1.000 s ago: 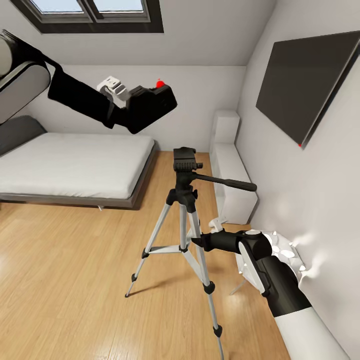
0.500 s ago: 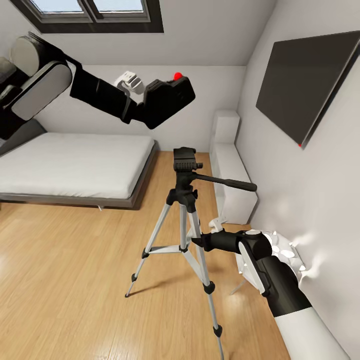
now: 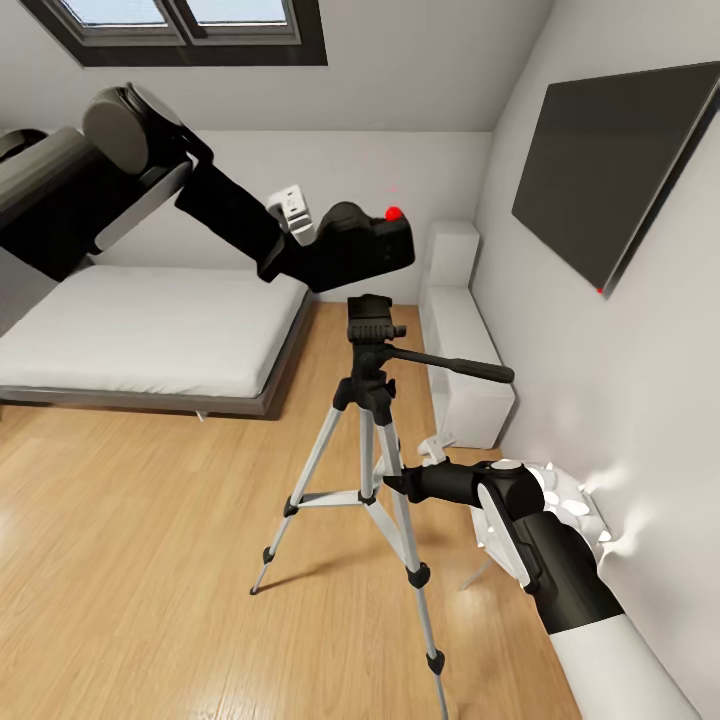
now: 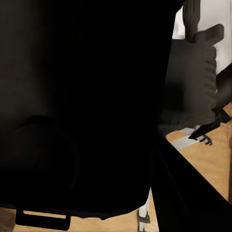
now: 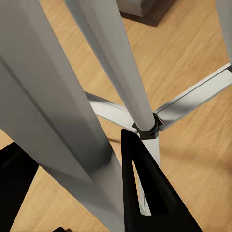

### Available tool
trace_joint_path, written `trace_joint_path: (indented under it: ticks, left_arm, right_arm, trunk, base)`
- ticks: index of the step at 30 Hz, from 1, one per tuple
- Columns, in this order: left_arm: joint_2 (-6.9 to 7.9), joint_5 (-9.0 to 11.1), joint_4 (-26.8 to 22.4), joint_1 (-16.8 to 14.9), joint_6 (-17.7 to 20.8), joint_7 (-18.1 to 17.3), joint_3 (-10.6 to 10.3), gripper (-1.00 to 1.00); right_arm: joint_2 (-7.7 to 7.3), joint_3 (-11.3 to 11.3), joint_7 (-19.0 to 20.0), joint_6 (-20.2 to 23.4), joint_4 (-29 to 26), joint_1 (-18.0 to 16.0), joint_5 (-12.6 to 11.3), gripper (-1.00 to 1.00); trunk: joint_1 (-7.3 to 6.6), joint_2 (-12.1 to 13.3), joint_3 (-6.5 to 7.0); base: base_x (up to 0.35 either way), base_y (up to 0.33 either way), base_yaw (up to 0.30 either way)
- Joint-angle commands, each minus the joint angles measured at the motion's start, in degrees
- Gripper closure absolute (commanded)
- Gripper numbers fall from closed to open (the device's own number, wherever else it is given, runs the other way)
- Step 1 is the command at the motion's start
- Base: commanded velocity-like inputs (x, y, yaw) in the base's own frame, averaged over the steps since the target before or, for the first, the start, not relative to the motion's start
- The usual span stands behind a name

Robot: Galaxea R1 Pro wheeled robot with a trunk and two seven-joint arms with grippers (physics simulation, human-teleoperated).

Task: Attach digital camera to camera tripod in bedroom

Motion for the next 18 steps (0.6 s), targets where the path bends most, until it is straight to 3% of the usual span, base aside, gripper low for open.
trace_joint_path:
  ticks: [1,6,12,13,14,18]
  left_arm:
    - [0.07,0.39,-0.12,-0.15,0.15,-0.14,-0.14,1.0]
    - [-0.25,0.5,-0.14,-0.14,0.14,-3.16,-0.12,1.0]
    - [-0.07,0.63,-0.36,-0.15,0.15,-4.41,-0.27,1.0]
    - [-0.02,0.55,-0.36,-0.14,0.11,-5.37,-0.31,1.0]
    - [0.0,0.22,-0.15,-0.16,-0.05,-9.17,-0.56,1.0]
    - [0.09,-0.25,-0.29,-0.16,-0.1,-12.13,-1.01,1.0]
  right_arm:
    - [-0.03,0.06,0.0,-0.21,0.21,-0.04,4.46,1.0]
    - [-0.03,0.06,0.0,-0.21,0.21,-0.04,4.46,1.0]
    - [-0.03,0.06,0.0,-0.22,0.19,-0.04,4.46,1.0]
    - [-0.03,0.06,0.0,-0.2,0.18,-0.04,4.46,1.0]
    - [-0.03,0.06,0.0,-0.2,0.19,-0.04,4.46,1.0]
    - [-0.03,0.06,0.0,-0.17,0.2,-0.04,4.46,1.0]
  trunk:
    - [0.04,-0.09,-0.12]
    - [0.04,-0.09,-0.12]
    - [0.04,-0.09,-0.12]
    - [0.04,-0.09,-0.12]
    - [0.04,-0.09,-0.12]
    - [0.04,-0.09,-0.12]
  base:
    - [0.0,0.0,0.0]
    - [0.0,0.0,0.0]
    - [0.0,0.0,0.0]
    - [0.0,0.0,0.0]
    - [0.0,0.0,0.0]
    - [0.0,0.0,0.0]
